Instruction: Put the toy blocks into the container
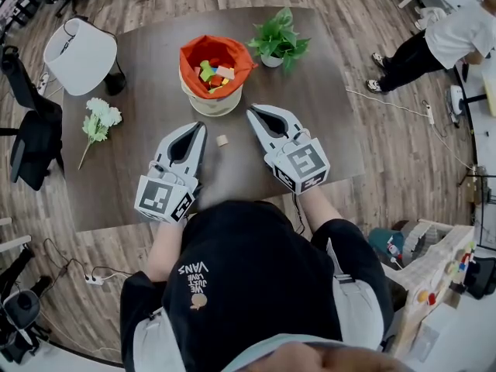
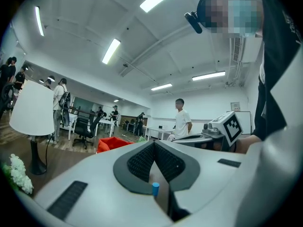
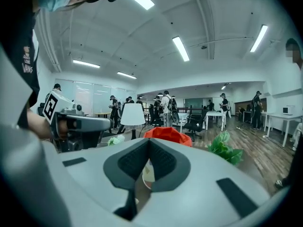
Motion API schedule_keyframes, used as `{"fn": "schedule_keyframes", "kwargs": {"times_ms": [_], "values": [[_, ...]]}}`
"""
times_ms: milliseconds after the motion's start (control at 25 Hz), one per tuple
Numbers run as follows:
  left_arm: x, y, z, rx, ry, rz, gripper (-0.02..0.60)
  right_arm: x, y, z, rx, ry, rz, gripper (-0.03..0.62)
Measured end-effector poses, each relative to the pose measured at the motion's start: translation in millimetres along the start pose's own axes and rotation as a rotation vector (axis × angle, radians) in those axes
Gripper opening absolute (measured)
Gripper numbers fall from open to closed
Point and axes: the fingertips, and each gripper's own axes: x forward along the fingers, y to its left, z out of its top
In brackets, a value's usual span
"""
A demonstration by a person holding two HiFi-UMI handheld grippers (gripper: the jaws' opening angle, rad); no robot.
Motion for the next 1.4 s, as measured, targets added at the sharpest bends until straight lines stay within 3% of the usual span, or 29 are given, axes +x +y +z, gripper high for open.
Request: {"fn": "schedule_keyframes", "kwargs": {"times_ms": [880, 1400], "values": [[4, -7, -3, 0.068, 0.034, -0.008, 0.009, -14, 9, -5, 0.027, -0.010, 0.011, 0.017], [3, -3, -2, 0.028, 0.011, -0.001, 0.011, -10, 10, -3, 0.025, -0.014, 0.023, 0.017]]}}
